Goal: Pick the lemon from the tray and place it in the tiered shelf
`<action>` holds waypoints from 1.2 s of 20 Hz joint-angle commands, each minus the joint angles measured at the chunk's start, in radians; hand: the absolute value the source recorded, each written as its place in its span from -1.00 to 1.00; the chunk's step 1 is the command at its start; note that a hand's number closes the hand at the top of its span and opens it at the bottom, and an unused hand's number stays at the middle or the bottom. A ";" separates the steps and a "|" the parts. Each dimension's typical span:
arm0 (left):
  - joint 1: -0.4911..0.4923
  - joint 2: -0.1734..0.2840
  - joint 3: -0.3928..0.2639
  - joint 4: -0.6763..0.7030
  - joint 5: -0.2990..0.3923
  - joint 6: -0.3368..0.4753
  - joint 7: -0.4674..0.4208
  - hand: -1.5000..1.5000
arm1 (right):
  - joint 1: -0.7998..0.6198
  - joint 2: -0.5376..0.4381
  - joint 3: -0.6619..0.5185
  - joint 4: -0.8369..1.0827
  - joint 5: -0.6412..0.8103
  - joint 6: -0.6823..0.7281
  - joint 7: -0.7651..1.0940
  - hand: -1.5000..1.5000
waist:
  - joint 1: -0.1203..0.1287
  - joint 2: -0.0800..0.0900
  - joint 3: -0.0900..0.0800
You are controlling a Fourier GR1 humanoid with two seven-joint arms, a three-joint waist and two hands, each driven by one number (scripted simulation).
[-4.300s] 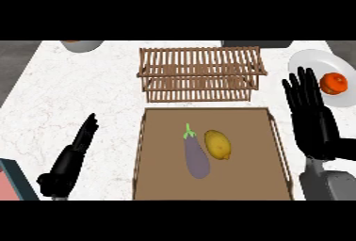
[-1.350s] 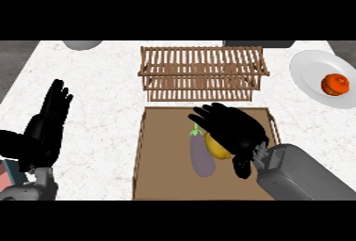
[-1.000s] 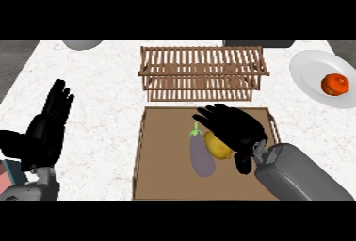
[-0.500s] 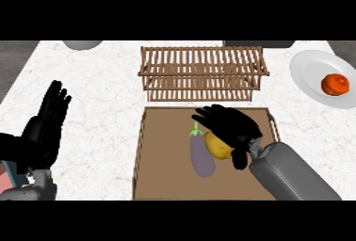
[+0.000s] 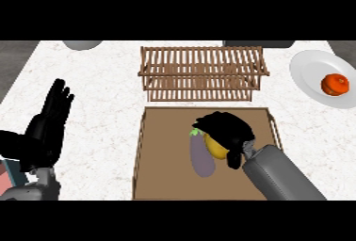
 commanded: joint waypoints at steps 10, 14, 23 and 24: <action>0.056 -0.031 0.002 -0.023 -0.017 -0.010 -0.021 0.00 | 0.016 0.016 0.017 0.065 0.182 -0.200 -0.174 1.00 | 0.000 -0.001 0.000; -0.002 0.008 0.027 -0.006 -0.005 -0.020 0.019 0.00 | 0.117 0.219 -0.038 0.049 0.162 -0.185 0.346 1.00 | -0.016 -0.008 0.000; -0.016 -0.006 0.010 0.017 -0.005 -0.029 0.003 0.00 | 0.161 0.222 0.120 -0.179 -0.110 -0.339 0.853 1.00 | 0.023 -0.001 0.001; -0.027 -0.031 -0.012 0.012 -0.037 0.007 0.010 0.00 | 0.157 0.223 0.170 -0.230 -0.137 -0.355 0.911 1.00 | 0.016 -0.003 0.001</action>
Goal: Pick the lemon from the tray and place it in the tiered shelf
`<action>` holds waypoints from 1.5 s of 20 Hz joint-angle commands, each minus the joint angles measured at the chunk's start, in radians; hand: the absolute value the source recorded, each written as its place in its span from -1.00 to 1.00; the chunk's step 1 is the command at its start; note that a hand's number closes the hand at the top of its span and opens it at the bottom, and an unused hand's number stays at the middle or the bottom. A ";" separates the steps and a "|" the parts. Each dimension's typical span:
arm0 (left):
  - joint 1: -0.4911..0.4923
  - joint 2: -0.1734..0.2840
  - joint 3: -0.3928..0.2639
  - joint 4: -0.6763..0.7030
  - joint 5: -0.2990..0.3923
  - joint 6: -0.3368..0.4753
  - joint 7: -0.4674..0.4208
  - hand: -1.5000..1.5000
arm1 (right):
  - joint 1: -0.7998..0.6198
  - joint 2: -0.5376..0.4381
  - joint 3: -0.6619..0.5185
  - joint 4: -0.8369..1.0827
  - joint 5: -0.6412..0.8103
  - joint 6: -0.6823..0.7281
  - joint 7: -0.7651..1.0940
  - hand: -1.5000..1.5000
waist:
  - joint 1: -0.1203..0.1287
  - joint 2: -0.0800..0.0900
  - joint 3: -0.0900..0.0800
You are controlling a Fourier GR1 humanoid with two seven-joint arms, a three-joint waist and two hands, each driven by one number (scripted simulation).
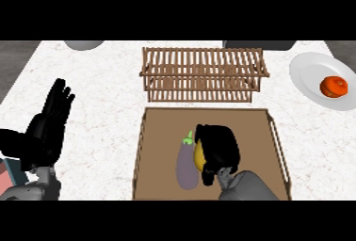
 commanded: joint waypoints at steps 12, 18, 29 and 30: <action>-0.012 -0.006 0.004 0.006 0.001 0.003 0.005 0.00 | -0.346 0.045 0.122 -0.373 0.011 -0.315 0.697 1.00 | 0.003 0.001 0.007; -0.029 0.016 0.038 0.030 0.016 -0.009 -0.011 0.00 | -0.462 0.045 0.034 -0.416 0.030 -0.145 0.774 1.00 | -0.009 0.003 0.007; 0.040 -0.026 -0.021 -0.038 -0.027 0.008 -0.023 0.00 | -0.463 0.045 -0.141 -0.260 0.085 -0.270 0.612 1.00 | 0.003 0.008 0.008; 0.017 -0.003 0.018 -0.017 0.014 -0.015 -0.005 0.00 | -0.457 0.045 -0.158 -0.192 0.086 -0.319 0.558 1.00 | 0.005 0.011 0.008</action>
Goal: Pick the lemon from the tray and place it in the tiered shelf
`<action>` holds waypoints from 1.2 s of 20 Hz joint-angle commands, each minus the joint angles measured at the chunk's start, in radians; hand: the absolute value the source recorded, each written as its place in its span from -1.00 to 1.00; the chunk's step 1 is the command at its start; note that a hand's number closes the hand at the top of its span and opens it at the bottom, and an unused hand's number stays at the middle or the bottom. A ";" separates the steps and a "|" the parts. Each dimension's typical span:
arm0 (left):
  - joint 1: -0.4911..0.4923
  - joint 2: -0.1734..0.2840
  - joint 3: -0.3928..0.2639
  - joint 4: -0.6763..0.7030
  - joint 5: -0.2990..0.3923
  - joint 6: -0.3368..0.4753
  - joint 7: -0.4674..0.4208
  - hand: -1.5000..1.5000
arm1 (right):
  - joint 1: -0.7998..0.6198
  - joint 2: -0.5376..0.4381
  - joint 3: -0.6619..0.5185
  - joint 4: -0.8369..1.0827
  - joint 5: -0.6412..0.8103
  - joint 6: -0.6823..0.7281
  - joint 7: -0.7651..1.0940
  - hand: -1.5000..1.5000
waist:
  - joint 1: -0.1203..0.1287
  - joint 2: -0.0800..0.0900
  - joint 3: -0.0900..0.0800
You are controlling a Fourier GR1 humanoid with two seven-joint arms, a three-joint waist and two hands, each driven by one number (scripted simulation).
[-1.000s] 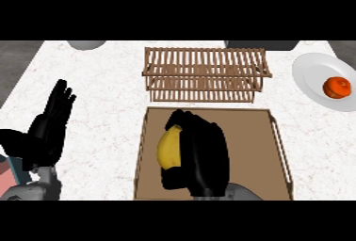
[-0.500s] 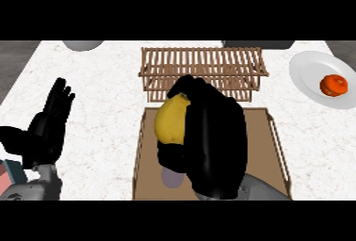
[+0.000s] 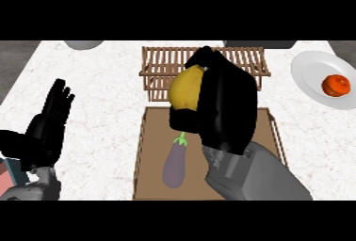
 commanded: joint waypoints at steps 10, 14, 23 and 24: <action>0.038 -0.005 0.001 -0.042 0.006 -0.017 0.002 0.00 | -0.047 0.010 -0.205 0.346 -0.002 -0.272 -0.153 1.00 | 0.004 0.003 0.001; 0.003 -0.013 0.001 0.005 -0.010 -0.008 -0.018 0.00 | -0.064 0.010 -0.233 0.491 -0.037 -0.399 -0.251 1.00 | 0.003 0.005 0.001; -0.040 -0.015 0.002 -0.004 -0.025 0.007 0.011 0.00 | -0.165 0.010 -0.353 0.721 -0.179 -0.609 -0.363 1.00 | 0.014 0.009 0.001; -0.005 -0.020 -0.019 -0.045 -0.024 -0.002 0.054 0.00 | -0.185 0.010 -0.336 0.735 -0.195 -0.585 -0.334 -1.00 | 0.011 0.005 0.001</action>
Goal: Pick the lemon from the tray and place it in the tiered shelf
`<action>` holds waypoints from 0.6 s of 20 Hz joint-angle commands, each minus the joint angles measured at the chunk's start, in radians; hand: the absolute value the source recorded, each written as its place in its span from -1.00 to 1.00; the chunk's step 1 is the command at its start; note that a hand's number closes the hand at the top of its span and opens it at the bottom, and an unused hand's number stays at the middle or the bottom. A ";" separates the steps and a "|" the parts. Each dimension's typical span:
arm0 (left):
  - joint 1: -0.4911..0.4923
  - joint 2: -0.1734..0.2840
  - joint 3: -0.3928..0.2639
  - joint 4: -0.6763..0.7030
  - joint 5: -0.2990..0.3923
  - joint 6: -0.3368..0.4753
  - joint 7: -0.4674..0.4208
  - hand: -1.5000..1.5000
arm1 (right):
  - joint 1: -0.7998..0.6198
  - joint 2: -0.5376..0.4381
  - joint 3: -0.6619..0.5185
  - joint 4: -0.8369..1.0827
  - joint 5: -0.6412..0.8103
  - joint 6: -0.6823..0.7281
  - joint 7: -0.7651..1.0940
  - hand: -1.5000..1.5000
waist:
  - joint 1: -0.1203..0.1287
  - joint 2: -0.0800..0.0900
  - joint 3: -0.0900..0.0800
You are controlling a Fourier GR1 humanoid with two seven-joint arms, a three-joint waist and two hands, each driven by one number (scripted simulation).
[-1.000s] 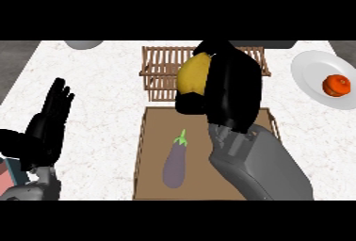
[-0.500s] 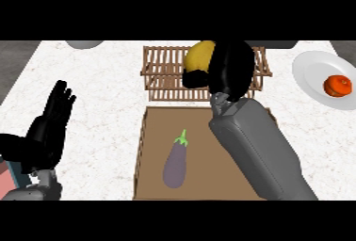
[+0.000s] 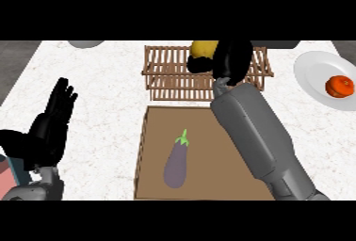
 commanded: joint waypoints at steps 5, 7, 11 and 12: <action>-0.015 0.028 0.042 0.066 0.021 -0.035 -0.039 0.00 | -0.068 0.001 -0.112 0.211 -0.184 -0.076 -0.218 -1.00 | -0.005 0.000 0.000; 0.058 0.026 0.059 0.046 0.047 -0.057 -0.088 0.00 | -0.081 0.001 -0.101 0.208 -0.205 -0.064 -0.201 -1.00 | -0.004 -0.002 0.000; 0.007 0.005 0.032 0.039 0.011 -0.021 -0.049 0.00 | -0.081 -0.013 -0.154 0.189 -0.263 -0.070 -0.345 -1.00 | -0.012 -0.003 0.000; -0.019 0.012 0.026 0.008 0.007 -0.017 0.002 0.00 | -0.093 0.000 -0.165 0.240 -0.264 -0.099 -0.374 -1.00 | -0.009 -0.002 0.000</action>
